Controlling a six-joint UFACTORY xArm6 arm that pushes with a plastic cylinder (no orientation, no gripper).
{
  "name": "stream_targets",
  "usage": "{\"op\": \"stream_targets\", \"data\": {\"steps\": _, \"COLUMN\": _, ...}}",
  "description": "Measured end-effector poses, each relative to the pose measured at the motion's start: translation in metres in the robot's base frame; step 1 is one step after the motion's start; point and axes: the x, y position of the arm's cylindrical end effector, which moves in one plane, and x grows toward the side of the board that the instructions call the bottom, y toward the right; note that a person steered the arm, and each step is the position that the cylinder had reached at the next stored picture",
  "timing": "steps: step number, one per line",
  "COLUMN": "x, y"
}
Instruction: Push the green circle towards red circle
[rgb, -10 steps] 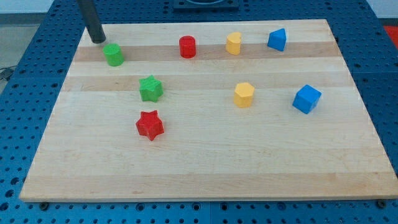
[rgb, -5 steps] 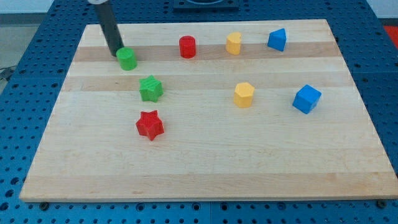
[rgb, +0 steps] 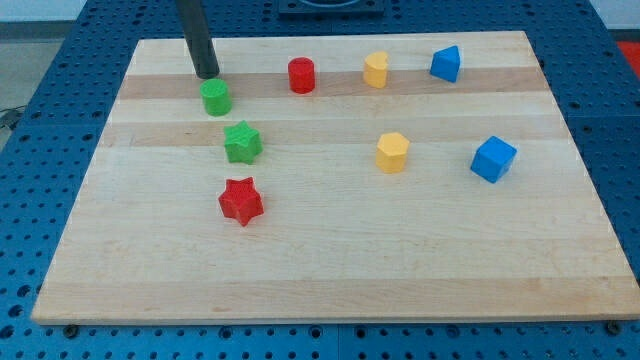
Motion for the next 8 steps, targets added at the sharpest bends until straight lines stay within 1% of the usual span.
{"op": "stream_targets", "data": {"steps": 1, "x": 0.011, "y": -0.025}}
{"op": "stream_targets", "data": {"steps": 2, "x": 0.034, "y": -0.035}}
{"op": "stream_targets", "data": {"steps": 3, "x": 0.047, "y": -0.035}}
{"op": "stream_targets", "data": {"steps": 4, "x": 0.047, "y": -0.032}}
{"op": "stream_targets", "data": {"steps": 5, "x": 0.062, "y": -0.009}}
{"op": "stream_targets", "data": {"steps": 6, "x": 0.067, "y": -0.006}}
{"op": "stream_targets", "data": {"steps": 7, "x": 0.067, "y": 0.001}}
{"op": "stream_targets", "data": {"steps": 8, "x": 0.065, "y": 0.025}}
